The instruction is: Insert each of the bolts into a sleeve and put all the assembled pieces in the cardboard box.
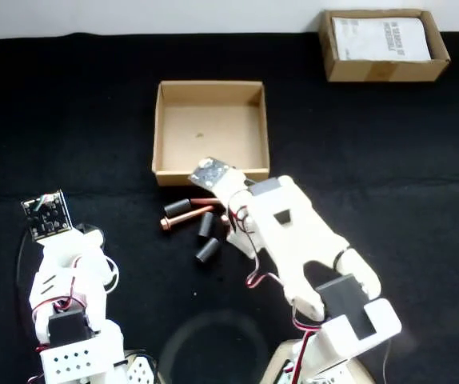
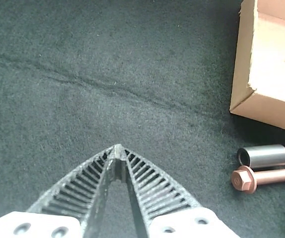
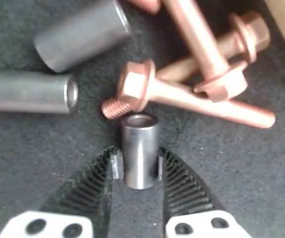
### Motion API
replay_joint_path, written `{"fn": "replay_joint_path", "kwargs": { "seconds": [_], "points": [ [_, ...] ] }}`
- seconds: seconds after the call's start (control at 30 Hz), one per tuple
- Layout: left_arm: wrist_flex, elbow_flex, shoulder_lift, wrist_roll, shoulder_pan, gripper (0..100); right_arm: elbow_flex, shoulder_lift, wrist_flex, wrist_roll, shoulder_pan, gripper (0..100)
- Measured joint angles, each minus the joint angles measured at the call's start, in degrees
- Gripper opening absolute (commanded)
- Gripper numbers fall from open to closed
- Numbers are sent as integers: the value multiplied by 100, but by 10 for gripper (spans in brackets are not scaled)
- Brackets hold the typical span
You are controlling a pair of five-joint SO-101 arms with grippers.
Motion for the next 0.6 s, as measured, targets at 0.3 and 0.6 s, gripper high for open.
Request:
{"fn": "replay_joint_path", "kwargs": {
  "seconds": [0.3,0.6],
  "points": [
    [0,0,0,0,0,24,-1846,-18,1996,0,264,7],
    [0,0,0,0,0,24,-3516,-1600,3947,0,633,7]
  ]
}}
